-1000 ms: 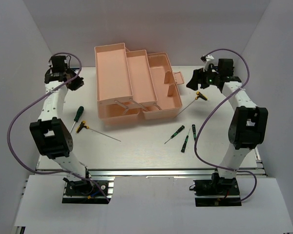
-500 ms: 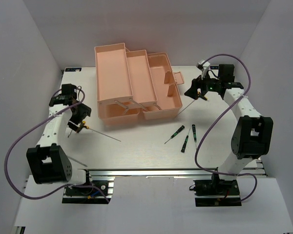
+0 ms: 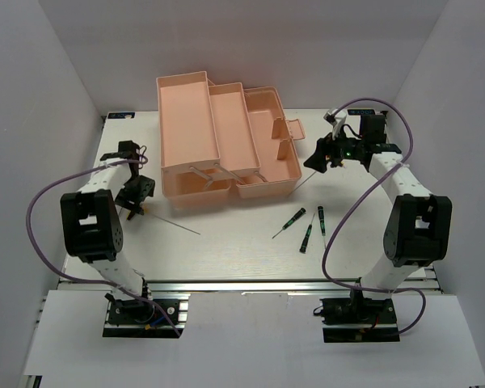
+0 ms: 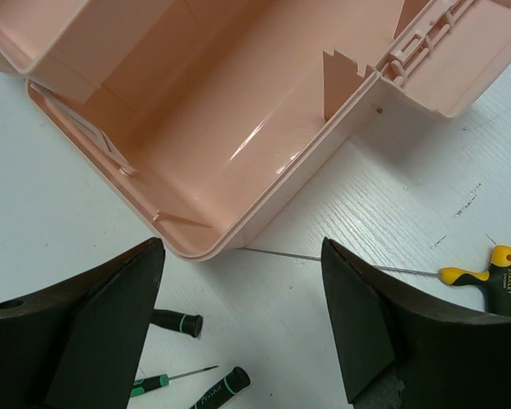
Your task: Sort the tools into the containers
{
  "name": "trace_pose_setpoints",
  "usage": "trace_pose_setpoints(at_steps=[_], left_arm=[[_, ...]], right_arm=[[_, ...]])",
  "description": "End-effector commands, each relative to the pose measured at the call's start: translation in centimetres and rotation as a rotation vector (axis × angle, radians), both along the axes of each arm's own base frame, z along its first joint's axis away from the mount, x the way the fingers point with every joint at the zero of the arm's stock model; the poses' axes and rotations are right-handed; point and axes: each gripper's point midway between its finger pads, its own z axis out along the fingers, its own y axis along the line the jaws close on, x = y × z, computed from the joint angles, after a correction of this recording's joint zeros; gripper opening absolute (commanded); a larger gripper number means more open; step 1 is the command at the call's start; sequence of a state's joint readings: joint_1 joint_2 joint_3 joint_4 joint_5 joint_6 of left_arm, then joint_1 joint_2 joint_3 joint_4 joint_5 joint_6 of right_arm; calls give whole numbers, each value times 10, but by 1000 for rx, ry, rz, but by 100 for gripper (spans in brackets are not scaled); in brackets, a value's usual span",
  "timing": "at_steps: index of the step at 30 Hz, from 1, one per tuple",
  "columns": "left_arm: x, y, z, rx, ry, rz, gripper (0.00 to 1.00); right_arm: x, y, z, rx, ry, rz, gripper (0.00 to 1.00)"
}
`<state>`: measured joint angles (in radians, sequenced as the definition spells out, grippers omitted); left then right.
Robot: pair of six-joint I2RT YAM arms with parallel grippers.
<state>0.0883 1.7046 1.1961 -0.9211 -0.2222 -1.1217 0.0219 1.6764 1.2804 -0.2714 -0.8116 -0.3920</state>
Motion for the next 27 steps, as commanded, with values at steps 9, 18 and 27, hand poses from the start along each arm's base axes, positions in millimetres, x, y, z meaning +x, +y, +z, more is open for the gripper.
trace_pose_setpoints(at_steps=[9,18,27], left_arm=[[6,22,-12,116,57,13,68],[-4,19,-29,105,84,-8,60],[5,17,-40,82,118,-23,21]], right_arm=[[-4,-5,19,0,-65,-13,80],[1,-1,21,28,-40,-4,80],[2,-15,25,10,-53,-40,80]])
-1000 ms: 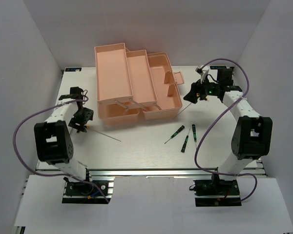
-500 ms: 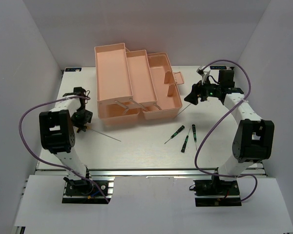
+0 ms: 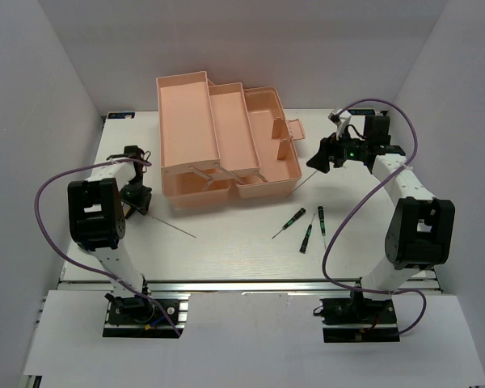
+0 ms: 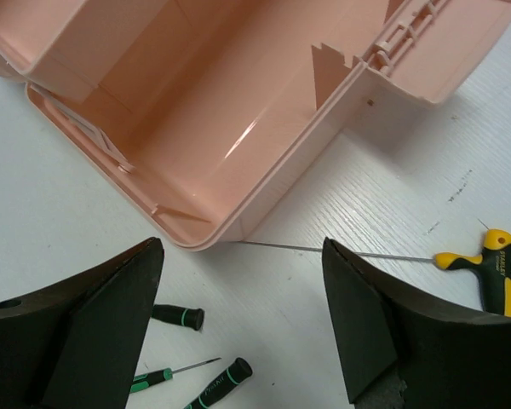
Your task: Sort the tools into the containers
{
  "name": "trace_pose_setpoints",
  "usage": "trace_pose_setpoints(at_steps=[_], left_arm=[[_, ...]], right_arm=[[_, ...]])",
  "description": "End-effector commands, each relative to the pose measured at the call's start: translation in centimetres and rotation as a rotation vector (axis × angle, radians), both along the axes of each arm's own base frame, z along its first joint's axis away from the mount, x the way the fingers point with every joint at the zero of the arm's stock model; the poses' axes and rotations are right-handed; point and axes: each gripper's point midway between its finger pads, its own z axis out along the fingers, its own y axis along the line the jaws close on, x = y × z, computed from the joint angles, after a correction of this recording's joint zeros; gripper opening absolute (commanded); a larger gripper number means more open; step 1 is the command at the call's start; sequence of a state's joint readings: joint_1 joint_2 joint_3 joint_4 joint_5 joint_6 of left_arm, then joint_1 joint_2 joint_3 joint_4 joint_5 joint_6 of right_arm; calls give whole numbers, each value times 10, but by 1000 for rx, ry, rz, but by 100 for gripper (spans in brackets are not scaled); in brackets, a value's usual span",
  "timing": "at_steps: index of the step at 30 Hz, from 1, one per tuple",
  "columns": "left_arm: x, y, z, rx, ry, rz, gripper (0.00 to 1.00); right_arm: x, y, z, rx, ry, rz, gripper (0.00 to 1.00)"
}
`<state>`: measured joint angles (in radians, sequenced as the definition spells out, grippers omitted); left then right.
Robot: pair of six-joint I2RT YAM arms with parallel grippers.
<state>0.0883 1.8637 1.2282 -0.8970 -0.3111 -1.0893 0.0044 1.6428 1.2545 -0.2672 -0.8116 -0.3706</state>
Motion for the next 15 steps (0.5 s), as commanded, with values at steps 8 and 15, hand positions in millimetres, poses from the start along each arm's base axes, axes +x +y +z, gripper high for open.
trace_pose_setpoints(at_steps=[8,15], left_arm=[[-10,-32,41,-91,-127,-111,7],[-23,-36,139,29,-340,-189,0]], right_arm=[[7,-11,21,-1,-65,-19,80],[14,-9,23,18,-69,-6,80]])
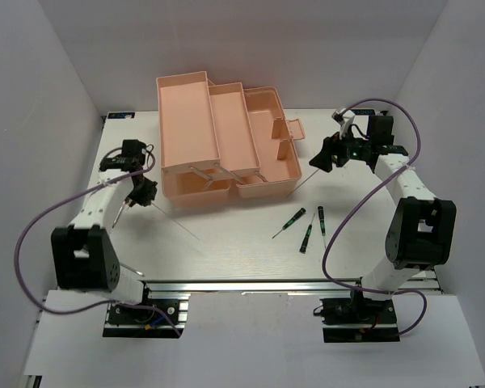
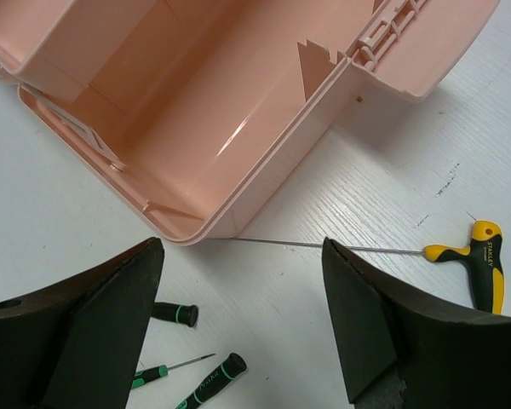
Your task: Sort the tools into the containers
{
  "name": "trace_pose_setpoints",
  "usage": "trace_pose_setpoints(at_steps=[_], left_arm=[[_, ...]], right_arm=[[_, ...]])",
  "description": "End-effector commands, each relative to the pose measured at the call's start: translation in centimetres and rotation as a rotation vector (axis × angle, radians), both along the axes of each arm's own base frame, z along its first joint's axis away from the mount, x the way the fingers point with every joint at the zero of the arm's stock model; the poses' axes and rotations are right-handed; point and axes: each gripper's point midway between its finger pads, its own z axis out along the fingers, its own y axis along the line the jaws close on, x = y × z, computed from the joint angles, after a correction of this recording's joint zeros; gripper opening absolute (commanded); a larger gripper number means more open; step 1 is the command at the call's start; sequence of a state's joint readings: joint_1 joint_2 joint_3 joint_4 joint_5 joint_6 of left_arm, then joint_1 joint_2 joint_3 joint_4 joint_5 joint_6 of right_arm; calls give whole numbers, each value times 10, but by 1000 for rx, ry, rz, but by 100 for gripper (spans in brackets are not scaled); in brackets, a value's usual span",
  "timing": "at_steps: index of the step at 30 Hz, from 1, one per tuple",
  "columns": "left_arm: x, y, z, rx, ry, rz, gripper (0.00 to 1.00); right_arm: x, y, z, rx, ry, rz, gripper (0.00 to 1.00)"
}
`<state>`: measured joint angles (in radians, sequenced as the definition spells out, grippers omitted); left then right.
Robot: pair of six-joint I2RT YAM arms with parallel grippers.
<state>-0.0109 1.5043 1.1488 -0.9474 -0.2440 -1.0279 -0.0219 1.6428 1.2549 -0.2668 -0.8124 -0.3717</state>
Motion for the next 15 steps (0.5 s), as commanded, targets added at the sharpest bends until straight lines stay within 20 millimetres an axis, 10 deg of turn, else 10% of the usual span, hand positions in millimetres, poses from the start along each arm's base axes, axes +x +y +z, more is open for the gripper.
trace_pose_setpoints(at_steps=[1,10,15], left_arm=[[-5,10,68,85,-163,-18,0],[20,-4,197,342,-526,-315,0],[82,-77,286,376,-844,-698,0]], right_arm=[[11,2,24,21,-71,19,80],[15,4,31,32,-82,24,80],[21,5,33,20,-82,-2,78]])
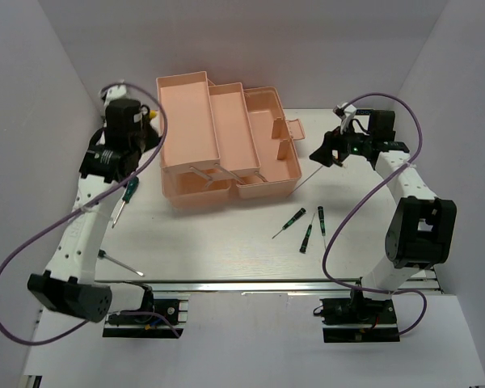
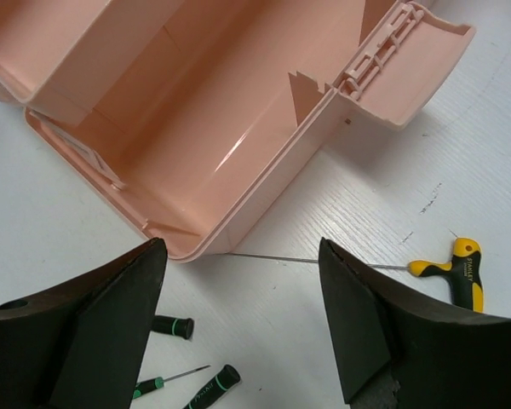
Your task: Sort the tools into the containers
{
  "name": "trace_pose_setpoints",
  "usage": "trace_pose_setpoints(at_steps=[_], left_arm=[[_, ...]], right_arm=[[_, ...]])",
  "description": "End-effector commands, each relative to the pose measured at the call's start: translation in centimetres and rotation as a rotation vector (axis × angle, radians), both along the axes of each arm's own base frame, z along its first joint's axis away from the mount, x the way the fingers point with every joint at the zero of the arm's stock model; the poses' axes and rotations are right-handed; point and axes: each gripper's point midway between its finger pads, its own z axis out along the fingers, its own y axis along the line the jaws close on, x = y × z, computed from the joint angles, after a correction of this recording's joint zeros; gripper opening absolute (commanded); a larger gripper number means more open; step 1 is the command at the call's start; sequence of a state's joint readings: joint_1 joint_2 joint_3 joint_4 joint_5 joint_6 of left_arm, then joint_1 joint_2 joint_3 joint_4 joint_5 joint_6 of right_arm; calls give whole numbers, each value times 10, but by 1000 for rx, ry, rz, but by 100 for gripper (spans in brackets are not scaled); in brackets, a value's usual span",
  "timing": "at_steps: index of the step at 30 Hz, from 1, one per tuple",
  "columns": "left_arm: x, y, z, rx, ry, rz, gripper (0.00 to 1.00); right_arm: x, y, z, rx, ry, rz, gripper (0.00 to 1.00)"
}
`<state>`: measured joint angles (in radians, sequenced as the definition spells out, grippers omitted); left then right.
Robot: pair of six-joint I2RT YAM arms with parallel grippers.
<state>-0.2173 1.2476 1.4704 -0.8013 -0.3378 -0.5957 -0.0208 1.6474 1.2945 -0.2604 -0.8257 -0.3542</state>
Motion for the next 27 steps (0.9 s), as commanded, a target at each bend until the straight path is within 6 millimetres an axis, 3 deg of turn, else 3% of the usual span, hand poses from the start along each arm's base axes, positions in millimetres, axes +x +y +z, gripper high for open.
trace_pose_setpoints(at_steps=[1,2,3,4,5,6,11,12,15,16,20,21,24,27], left_arm=[[44,-39,77,143,-236,-256,0],[63,-48,66,161,-191,-287,0],[68,-54,105,168,-268,-321,0],[76,-60,112,174,-278,-346,0],[96,-67,98,187,-238,-370,0],[101,-74,121,184,-292,-401,0],[161,-93,97,168,-263,-418,0],[176,-96,80,143,-240,-407,0],[198,-93,62,93,-233,-372,0],[202,-90,57,88,-223,-357,3],[204,-88,40,71,-175,-344,45],[203,-88,40,76,-174,-344,50],[200,-83,47,87,-182,-330,60],[193,-76,69,80,-226,-310,61]], right_arm=[[17,0,19,-5,-53,-25,77],[19,-2,19,-12,-50,-46,76],[23,-6,17,-24,-44,-81,75],[25,-8,15,-31,-36,-105,75],[29,-15,11,-53,-25,-153,74],[33,-18,11,-54,-36,-178,73],[43,-28,1,-34,24,-309,72],[44,-29,-1,-34,27,-318,72],[51,-30,-6,-16,57,-351,74],[52,-31,-9,-17,68,-359,74],[61,-34,-33,-18,168,-406,79],[66,-35,-33,-23,172,-410,79],[70,-45,-64,-69,278,-494,77],[77,-67,-88,-118,376,-687,72]])
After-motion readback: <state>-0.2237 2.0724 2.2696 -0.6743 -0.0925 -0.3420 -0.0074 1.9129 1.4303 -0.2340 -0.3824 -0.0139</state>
